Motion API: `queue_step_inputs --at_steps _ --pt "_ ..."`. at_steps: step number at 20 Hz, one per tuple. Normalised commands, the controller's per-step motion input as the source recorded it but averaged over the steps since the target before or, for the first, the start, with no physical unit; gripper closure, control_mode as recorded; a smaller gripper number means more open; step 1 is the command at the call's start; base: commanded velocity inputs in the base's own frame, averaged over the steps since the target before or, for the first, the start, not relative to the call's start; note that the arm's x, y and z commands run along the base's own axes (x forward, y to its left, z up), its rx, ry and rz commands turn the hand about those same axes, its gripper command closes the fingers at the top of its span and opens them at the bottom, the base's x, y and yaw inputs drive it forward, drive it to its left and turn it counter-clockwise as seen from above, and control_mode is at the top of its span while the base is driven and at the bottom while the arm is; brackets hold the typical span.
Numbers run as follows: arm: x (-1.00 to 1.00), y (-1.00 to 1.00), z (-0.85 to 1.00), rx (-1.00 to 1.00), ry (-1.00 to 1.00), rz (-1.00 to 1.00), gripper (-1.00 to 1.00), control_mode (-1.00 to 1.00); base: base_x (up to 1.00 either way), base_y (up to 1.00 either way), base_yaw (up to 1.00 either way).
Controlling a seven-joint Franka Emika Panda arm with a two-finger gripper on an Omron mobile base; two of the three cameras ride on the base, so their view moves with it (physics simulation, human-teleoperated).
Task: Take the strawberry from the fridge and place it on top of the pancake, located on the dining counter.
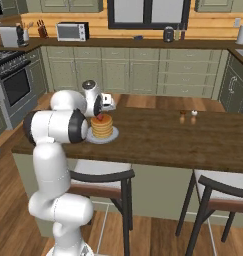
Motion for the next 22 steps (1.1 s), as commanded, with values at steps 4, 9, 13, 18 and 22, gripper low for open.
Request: queue_step_inputs --at_steps 4,9,13,18,22 --pt "-0.9 0.02 0.45 0.0 -0.04 -0.03 -1.0 -1.0 0.0 0.0 0.0" --pt "-1.0 0.0 0.4 0.01 -0.03 -0.02 -1.0 -1.0 0.0 0.0 0.0" --pt "-1.0 -0.08 0.84 0.07 0.03 -0.08 -1.0 -1.0 0.0 0.0 0.0" --pt "-1.0 -0.16 0.97 0.06 0.13 -0.13 -1.0 -1.0 0.0 0.0 0.0" --pt "-1.0 -0.06 0.12 0.0 0.3 -0.08 -1.0 -1.0 0.0 0.0 0.0"
